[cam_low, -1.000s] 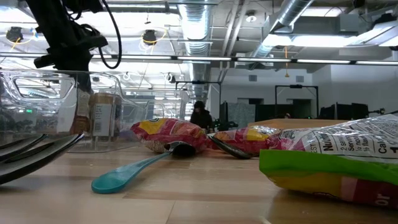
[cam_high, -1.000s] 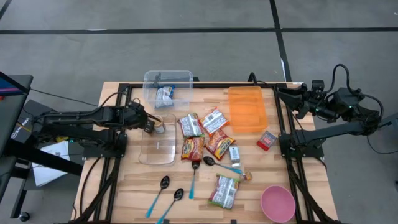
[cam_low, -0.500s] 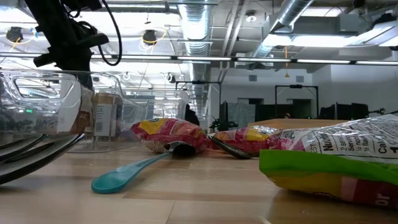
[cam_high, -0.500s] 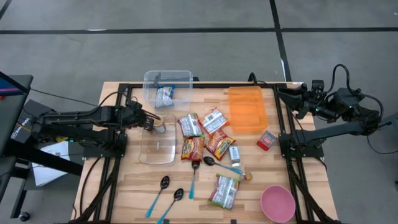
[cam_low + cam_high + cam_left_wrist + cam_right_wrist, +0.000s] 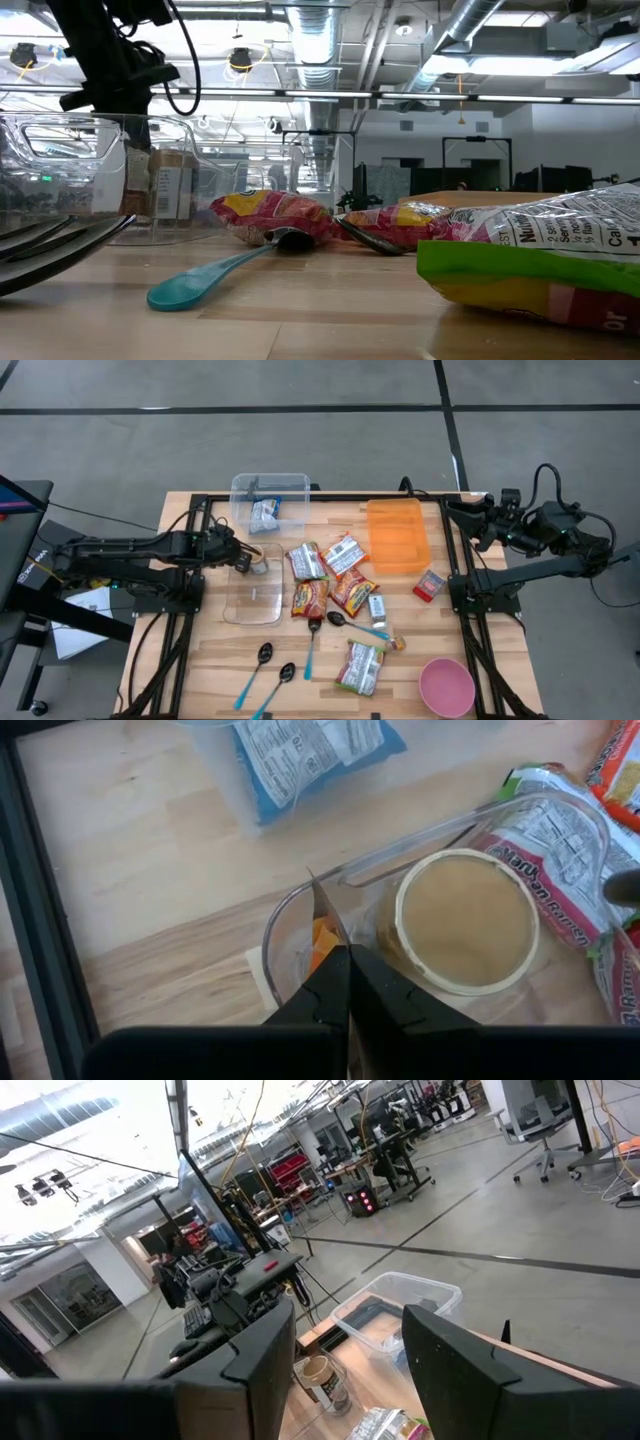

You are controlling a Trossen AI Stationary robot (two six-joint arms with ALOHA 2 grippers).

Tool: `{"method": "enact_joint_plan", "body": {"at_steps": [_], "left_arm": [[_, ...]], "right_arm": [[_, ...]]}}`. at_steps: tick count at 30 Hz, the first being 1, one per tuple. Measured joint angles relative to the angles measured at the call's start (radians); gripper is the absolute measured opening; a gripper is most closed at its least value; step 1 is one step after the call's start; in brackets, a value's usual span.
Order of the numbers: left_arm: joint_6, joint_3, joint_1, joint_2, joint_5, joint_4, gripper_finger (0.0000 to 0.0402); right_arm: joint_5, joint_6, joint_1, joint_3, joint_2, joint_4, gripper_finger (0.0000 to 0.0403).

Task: Pick & Place Food Item
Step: Put the orange seasoning pack into the transparent bin

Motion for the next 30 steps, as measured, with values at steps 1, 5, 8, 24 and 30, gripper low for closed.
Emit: {"method": "enact_joint_plan", "body": {"at_steps": [1,5,8,24,30], "left_arm": [[0.0,0.0,0.0,0.0,-0.002,0.0,0.0],[-0.001,0.0,0.0,-0.003,-0.015,0.03,0.0],[-0.001,0.0,0.0,-0.006,-0.015,0.033,0.0],[0.0,0.0,0.0,-0.006,-0.006,0.01,0.0053],[0.001,0.0,0.0,-0.011,-0.024,0.01,0.0111]], "right_arm": [[0.0,0.0,0.0,0.0,0.0,-0.001,0.018],[0.0,0.0,0.0,0.0,0.0,0.0,0.018],[0.0,0.0,0.0,0.0,0.0,0.0,0.018],[0.0,0.0,0.0,0.0,0.0,0.002,0.018],[0.0,0.0,0.0,0.0,0.0,0.002,0.018]]}}
